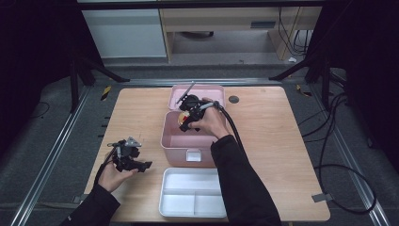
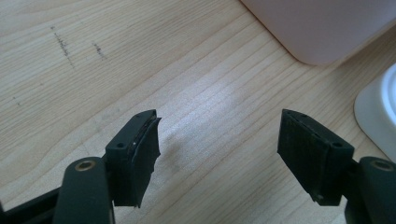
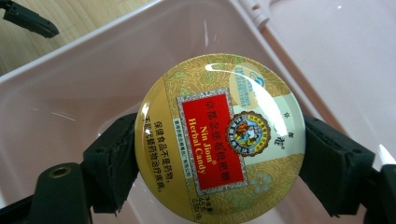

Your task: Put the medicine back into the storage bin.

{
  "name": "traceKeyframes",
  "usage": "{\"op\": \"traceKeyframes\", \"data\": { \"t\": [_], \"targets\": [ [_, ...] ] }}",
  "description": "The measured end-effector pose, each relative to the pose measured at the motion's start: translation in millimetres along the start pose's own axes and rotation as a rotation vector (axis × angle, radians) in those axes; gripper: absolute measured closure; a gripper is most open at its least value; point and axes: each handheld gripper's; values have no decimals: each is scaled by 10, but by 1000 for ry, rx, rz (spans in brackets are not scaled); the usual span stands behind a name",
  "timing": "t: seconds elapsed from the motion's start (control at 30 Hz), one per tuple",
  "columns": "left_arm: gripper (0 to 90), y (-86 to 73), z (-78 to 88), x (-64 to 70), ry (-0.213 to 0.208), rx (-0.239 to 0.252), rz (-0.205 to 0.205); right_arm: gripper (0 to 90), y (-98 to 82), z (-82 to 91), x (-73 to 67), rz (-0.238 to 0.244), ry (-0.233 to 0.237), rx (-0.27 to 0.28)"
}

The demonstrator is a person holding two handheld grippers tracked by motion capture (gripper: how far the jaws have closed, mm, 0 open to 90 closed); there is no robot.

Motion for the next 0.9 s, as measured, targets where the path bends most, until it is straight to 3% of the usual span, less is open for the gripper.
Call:
{"op": "traceKeyframes", "data": {
  "t": [0.43, 0.57, 0.77, 0.9],
  "targets": [
    [287, -4, -9, 1, -1, -5, -2, 203, -23, -307, -54, 6, 45, -52],
    [287, -5, -10, -2, -2, -4, -2, 199, -17, -368, -67, 7, 38, -63],
    [287, -6, -14, 2, -2, -4, -3, 168, 2, -341, -84, 9, 60, -26],
    [287, -2, -11, 7, -1, -3, -6, 175, 16, -225, -95, 4, 48, -2]
  ]
}}
Point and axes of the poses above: each handheld gripper's, and its own axes: z roughly backward along the jaws, y roughly out of its top, x roughly to its right, and after that the axes turned 1 degree about z, right-handed
